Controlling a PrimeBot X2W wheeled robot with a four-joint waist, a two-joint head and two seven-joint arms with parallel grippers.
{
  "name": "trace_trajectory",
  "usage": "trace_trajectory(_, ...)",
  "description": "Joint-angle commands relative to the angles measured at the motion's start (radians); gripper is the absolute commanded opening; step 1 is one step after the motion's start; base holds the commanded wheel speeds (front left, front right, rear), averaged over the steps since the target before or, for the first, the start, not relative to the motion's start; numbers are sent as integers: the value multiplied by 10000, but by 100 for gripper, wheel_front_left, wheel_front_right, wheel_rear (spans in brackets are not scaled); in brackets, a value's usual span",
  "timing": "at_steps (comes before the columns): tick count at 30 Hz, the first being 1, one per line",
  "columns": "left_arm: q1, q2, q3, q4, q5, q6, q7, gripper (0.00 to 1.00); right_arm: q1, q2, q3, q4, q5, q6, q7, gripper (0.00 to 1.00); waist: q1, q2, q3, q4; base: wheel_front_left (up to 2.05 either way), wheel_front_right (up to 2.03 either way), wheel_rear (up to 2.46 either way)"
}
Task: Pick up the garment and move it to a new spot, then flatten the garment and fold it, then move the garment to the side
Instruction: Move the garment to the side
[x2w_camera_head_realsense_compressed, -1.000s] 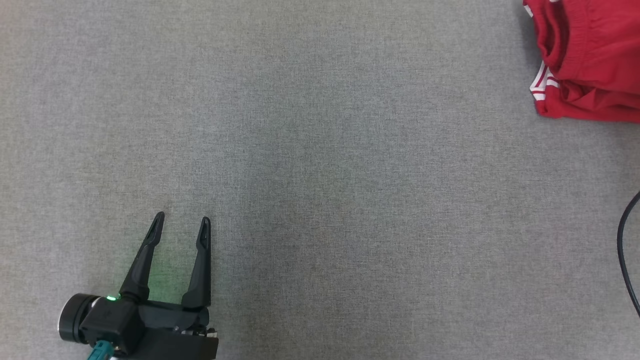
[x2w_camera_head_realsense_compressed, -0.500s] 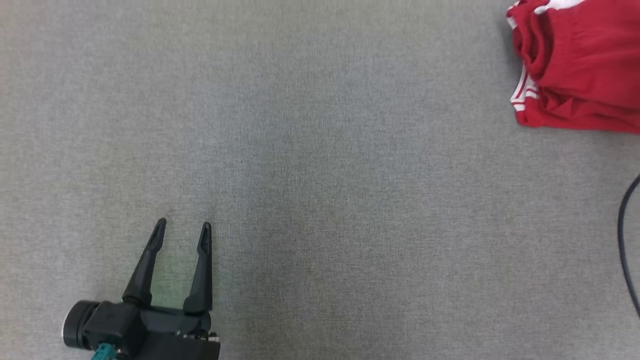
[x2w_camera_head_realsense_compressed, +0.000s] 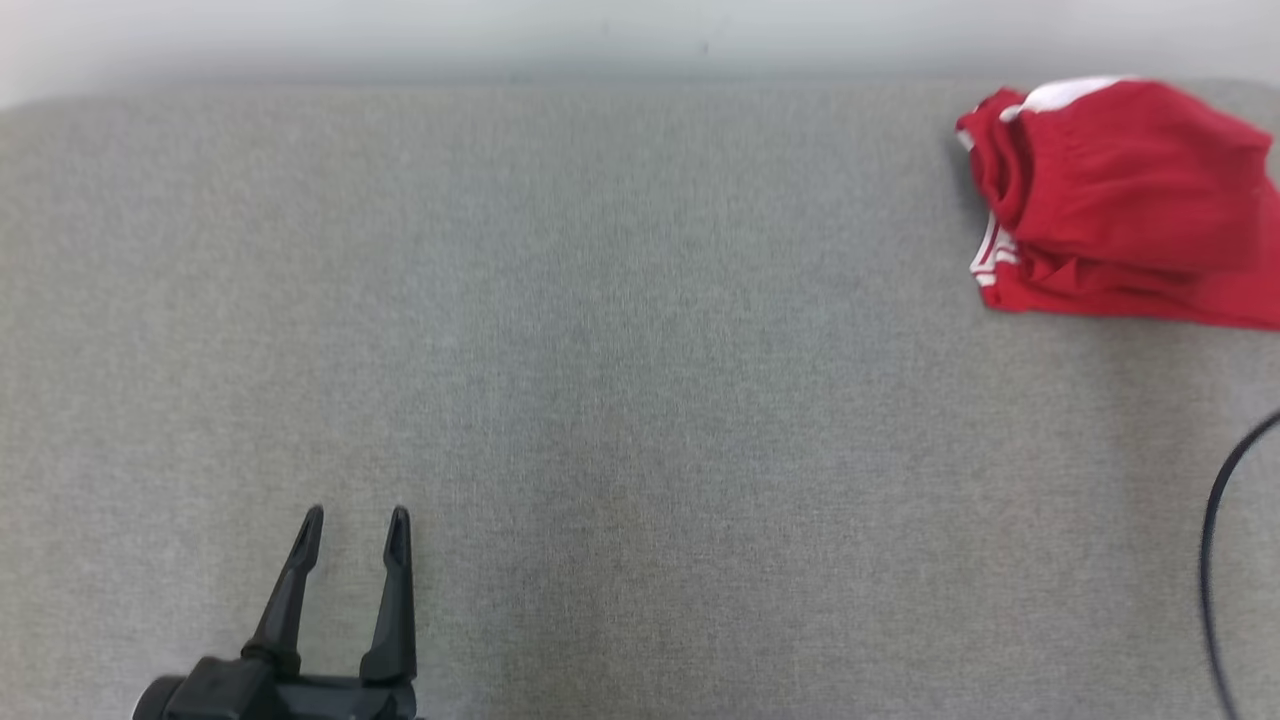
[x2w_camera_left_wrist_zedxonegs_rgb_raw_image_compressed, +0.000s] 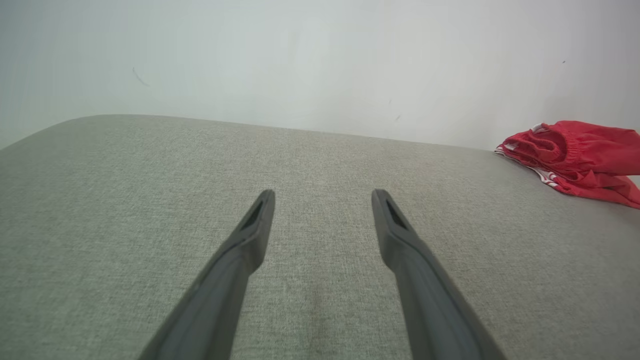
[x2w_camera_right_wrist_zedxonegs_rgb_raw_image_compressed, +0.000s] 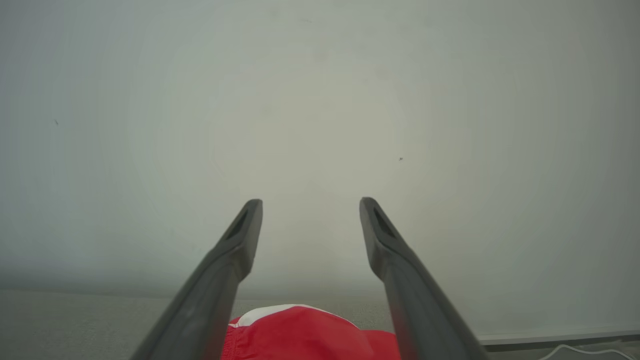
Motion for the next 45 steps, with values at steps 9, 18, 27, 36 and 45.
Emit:
trace_trajectory(9, 788, -55, 316, 171, -201, 53, -35, 100, 4266, 1625, -3596, -2711, -1940, -4, -45, 100, 1, 0, -1508, -151, 0, 0, 0)
trace_trajectory(18, 1231, -106, 501, 277, -203, 106, -35, 100, 7193, 3495, -5377, -4959, -3926, -3, -44, 100, 1, 0, -2142, -222, 0, 0, 0)
trace_trajectory(27, 1267, -144, 282, 542, -160, 122, -35, 100, 9730, 5376, -6626, -6536, -6099, -3, -45, 100, 1, 0, -2635, 149, 0, 0, 0)
trace_trajectory(36, 1469, -82, 427, 881, -6, 252, -35, 100, 11569, 6568, -7288, -7015, -6904, -3, -47, 100, 1, 0, -2957, 470, 0, 0, 0)
trace_trajectory(45, 1468, 138, 420, 1229, 197, 455, -9, 100, 12442, 6984, -6908, -7337, -7671, -3, -45, 100, 1, 0, -3135, 488, 0, 0, 0)
